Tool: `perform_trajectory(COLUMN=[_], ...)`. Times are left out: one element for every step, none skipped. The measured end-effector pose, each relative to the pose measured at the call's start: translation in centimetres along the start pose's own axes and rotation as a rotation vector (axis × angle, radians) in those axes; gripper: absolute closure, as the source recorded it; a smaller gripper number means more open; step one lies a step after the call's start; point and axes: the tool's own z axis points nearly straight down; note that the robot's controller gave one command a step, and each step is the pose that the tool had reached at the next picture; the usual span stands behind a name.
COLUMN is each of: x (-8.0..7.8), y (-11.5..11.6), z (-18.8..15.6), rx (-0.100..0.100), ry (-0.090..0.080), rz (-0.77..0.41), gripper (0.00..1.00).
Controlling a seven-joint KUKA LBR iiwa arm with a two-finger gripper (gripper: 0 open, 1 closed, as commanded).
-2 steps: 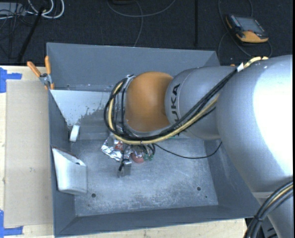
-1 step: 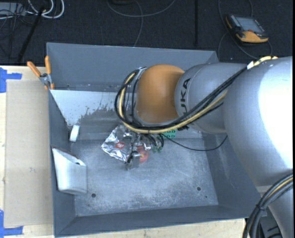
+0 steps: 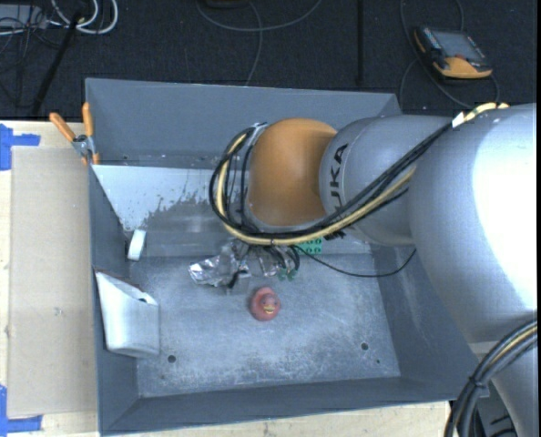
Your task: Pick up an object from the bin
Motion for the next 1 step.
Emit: perform_trajectory(x=[-0.97], y=[2.21], z=[-13.38], rx=[0.000], ry=[-0.008], rz=[0.006], gripper=[1.00])
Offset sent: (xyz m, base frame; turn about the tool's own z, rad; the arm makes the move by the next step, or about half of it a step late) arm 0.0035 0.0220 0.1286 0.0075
